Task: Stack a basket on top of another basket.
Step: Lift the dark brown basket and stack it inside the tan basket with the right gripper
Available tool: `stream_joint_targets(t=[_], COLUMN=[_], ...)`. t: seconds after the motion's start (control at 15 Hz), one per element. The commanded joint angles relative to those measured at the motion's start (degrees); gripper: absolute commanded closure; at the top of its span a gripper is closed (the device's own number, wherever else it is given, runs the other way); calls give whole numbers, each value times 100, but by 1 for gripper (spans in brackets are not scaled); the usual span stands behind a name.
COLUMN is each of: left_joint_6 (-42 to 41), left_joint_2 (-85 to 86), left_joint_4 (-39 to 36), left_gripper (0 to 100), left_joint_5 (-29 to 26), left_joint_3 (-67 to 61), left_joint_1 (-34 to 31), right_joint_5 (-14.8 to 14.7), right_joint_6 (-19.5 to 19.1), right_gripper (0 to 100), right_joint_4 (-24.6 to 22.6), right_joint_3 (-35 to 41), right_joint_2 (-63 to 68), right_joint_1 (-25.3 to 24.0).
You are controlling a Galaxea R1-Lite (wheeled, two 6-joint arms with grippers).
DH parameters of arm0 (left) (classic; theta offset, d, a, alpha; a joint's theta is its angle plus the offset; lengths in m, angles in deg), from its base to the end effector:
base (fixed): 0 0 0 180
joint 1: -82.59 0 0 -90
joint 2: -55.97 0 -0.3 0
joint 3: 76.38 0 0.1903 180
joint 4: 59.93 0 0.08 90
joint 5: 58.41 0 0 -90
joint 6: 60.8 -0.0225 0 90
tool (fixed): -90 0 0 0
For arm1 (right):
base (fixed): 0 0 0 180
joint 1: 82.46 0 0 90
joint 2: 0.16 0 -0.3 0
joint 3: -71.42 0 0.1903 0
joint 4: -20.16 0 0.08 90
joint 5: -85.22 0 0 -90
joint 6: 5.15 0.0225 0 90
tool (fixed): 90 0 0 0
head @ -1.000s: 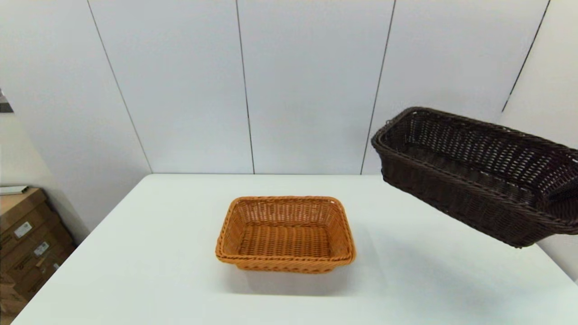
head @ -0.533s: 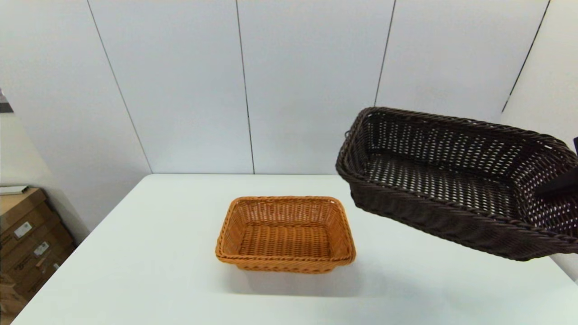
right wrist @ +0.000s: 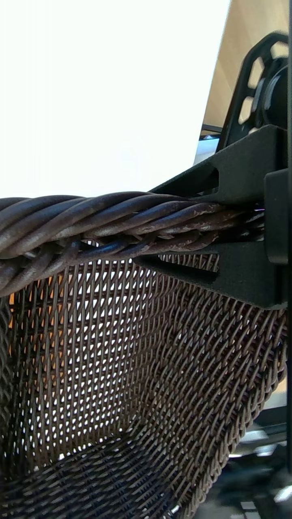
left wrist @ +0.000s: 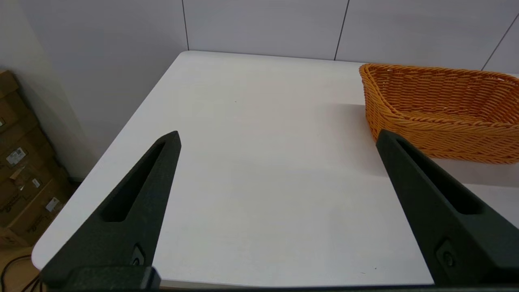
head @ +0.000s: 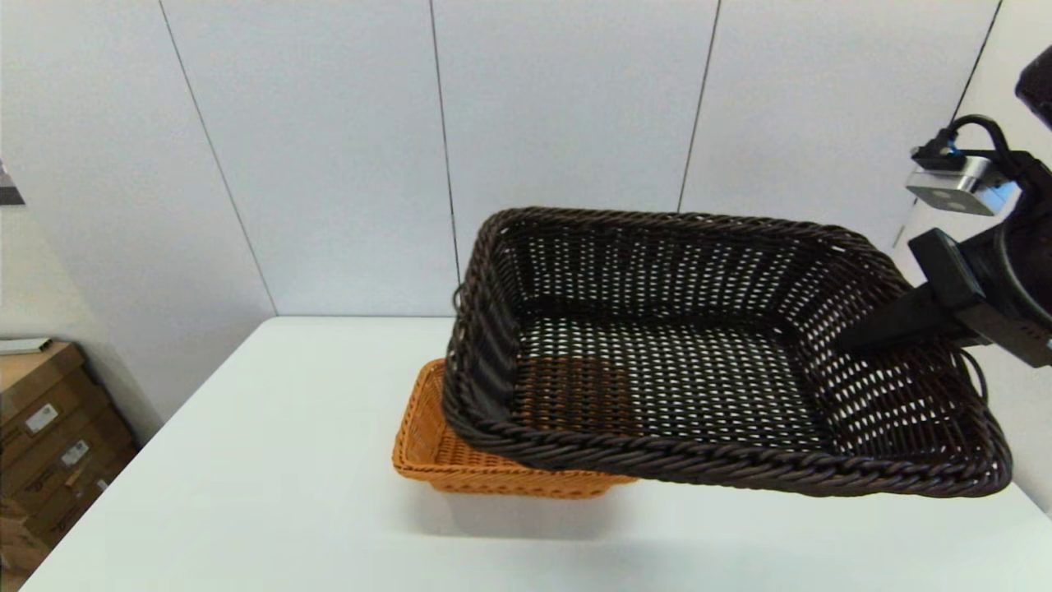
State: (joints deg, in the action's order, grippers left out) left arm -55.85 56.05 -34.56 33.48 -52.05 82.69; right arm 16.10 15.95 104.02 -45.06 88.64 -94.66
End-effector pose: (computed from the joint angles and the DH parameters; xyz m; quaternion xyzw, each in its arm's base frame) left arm -0.0242 0.0008 0.0765 -0.0430 0.0077 0.0160 0.9989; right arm 0.2118 0.0540 0.3044 0.1899 0.5076 0.1609 0.8249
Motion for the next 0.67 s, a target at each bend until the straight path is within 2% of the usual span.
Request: stream_joint_targets(t=[0.07,0.27,0.33,0.67], left_joint_6=[6,6,6,6], left_joint_2=[1,1,1,1], left_joint_4=[2,2,2,2], left_gripper=[0,0,0,0], left_joint_5=[4,4,4,4], left_joint_3=[0,0,0,0], left_joint_1=[-1,-1,-1,-1], right_joint_5=[-58,-190,-322,-374], right_joint_6=[403,676,676,623], right_gripper=[100,100,100,100], right_joint_4=[-452,-504,-504,-610], right_joint_3=[-603,-1157,-1350,-1596], right_joint_2=[673,1358,1631,2431], right_joint_1=[-801,-1197,-1302,-1575])
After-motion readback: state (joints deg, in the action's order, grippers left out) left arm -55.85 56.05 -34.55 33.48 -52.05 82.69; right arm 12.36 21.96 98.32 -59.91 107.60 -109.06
